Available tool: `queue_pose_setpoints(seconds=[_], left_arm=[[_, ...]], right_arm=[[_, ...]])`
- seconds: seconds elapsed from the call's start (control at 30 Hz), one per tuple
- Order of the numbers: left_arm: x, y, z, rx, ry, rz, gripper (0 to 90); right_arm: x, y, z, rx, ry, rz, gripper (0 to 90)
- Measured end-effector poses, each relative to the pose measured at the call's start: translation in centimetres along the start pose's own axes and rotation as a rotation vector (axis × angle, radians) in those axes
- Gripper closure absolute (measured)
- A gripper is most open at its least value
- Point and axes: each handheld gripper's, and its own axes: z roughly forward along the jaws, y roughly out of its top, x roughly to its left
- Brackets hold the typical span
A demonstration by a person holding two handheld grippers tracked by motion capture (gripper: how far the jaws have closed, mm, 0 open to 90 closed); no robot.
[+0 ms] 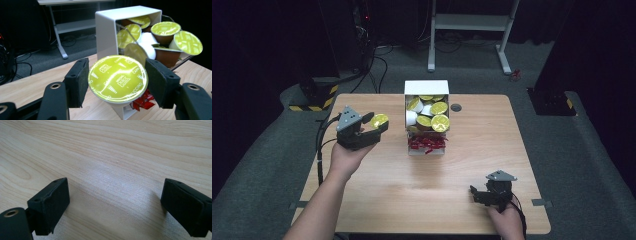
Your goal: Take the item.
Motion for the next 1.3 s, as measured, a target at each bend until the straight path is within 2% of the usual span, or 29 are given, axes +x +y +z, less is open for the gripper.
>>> queue_pose_setpoints(seconds=[0.7,0.83,0.97,1.3], left_arm=[[2.7,-4.7,0.2,0.041,0.051,-0.040,38.5],[3.1,-5.2,0.3,0.047,0.061,-0.038,38.5],[3.4,-5.9,0.3,0.049,0.067,-0.058,38.5],[4.2,-7.5,1.2,0.074,0.097,-0.070,38.4]], right_arm=[[0.1,0.0,0.0,0.001,0.000,0.005,8.4],[0.1,0.0,0.0,0.001,0.000,0.003,8.4],[0.1,0.0,0.0,0.001,0.000,0.003,8.4],[0.1,0.0,0.0,0.000,0.000,0.002,8.4]])
